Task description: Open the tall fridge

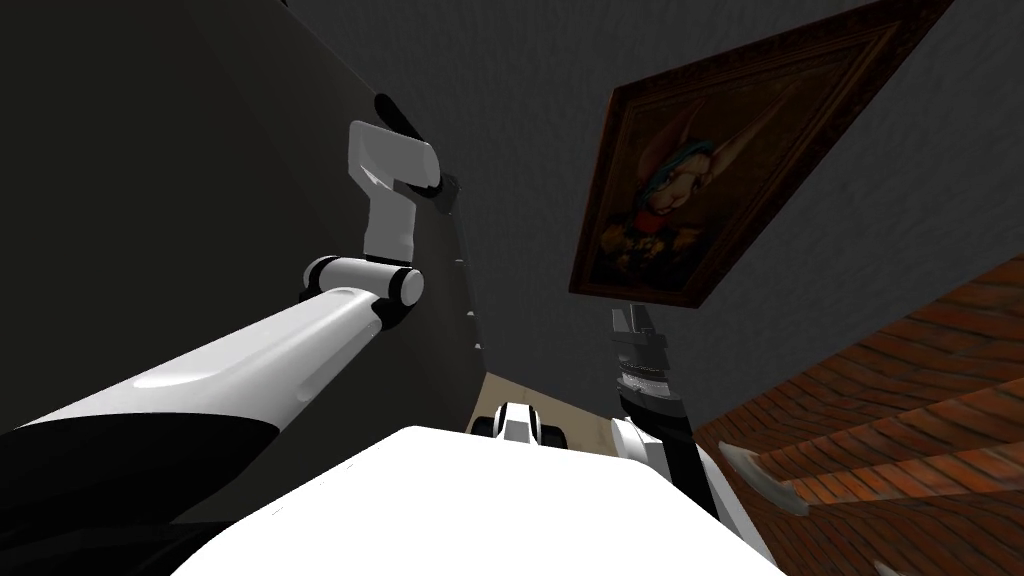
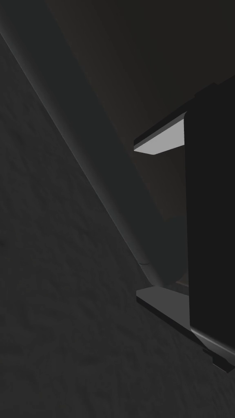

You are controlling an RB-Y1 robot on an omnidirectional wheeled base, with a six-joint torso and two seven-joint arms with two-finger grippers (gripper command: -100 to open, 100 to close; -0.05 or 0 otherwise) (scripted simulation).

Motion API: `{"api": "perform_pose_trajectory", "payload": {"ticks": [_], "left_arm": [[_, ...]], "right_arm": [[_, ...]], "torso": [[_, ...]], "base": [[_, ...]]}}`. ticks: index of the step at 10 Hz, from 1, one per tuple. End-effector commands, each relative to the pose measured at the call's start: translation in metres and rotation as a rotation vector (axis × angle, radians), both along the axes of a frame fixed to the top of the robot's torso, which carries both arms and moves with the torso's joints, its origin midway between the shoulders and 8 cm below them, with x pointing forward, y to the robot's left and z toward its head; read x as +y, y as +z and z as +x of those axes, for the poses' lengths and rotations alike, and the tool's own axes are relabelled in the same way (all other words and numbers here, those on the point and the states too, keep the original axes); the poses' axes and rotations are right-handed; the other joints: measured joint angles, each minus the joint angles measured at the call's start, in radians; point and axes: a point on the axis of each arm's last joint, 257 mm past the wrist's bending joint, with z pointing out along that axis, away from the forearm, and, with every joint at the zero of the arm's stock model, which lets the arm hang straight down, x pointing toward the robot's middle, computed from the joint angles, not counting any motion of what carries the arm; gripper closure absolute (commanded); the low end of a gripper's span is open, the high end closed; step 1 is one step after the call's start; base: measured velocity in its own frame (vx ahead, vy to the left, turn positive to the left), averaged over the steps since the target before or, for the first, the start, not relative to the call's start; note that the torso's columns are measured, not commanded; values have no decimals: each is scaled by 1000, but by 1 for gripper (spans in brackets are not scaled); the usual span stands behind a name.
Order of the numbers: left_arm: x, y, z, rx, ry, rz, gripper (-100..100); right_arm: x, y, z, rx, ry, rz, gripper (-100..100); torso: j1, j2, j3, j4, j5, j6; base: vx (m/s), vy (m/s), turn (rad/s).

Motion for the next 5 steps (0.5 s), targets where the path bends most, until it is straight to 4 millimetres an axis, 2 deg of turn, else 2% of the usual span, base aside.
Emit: {"api": "perform_pose_trajectory", "payload": {"ticks": [1,5], "left_arm": [[5,18,-15,-20,4,-7,-100],[1,34,-34,13,-6,-19,-100]], "right_arm": [[0,0,0,0,0,0,0],[0,0,0,0,0,0,0]], "torso": [[0,1,2,-1,1,0],[-5,10,10,-1,0,1]], "base": [[19,5,-8],[60,32,-29]]}}
